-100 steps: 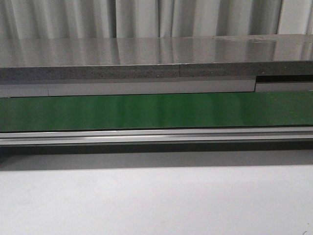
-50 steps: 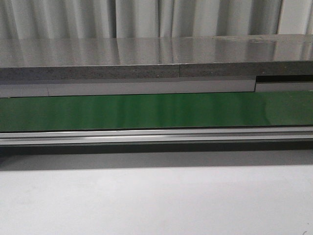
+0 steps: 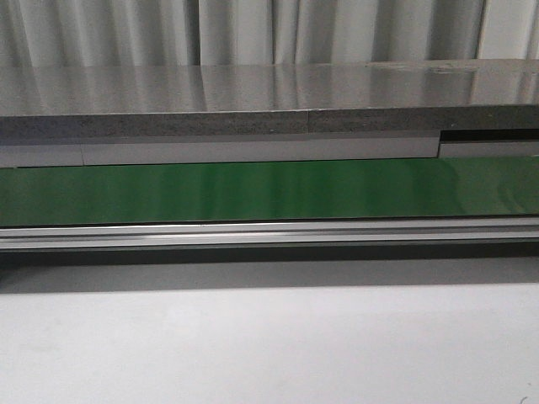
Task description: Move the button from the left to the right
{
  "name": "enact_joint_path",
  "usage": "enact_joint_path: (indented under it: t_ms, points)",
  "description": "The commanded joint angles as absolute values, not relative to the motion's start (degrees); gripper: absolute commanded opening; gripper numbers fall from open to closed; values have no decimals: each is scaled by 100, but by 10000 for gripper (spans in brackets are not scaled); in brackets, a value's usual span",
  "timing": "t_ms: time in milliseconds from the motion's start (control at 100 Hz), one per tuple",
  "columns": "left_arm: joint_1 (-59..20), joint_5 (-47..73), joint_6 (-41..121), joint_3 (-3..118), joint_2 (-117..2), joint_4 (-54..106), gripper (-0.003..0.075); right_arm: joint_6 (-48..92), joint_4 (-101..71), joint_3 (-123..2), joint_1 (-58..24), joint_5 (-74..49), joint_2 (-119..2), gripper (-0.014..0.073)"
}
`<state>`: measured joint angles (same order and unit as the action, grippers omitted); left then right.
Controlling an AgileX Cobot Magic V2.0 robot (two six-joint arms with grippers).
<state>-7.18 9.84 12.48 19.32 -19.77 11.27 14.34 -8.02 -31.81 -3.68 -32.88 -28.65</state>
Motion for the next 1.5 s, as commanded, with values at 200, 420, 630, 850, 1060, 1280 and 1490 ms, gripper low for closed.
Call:
enact_joint_path:
  t_ms: [200,420,630,850,1060,1280,1490]
  points:
    - [-762,572,1235,2099,-2023,1168,-20,578,-516,-2340,-371,-1849,-1690,-68]
    - [-762,572,1235,2099,-2023,1168,-20,314,-411,-1346,-371,-1412,-653,-68]
    - [-762,572,1235,2099,-2023,1168,-20,308,-411,-666,-371,-1292,204,-68]
    - [-762,572,1235,2099,-2023,1168,-20,292,-404,-290,-377,-982,180,-68]
    - [-762,572,1235,2099,-2023,1168,-20,292,-409,-60,-377,-600,180,-68]
    - [-762,572,1235,2099,-2023,1168,-20,288,-409,70,-377,-305,180,-68]
    - [-762,572,1235,2099,-2023,1168,-20,288,-409,70,-377,-349,180,-68]
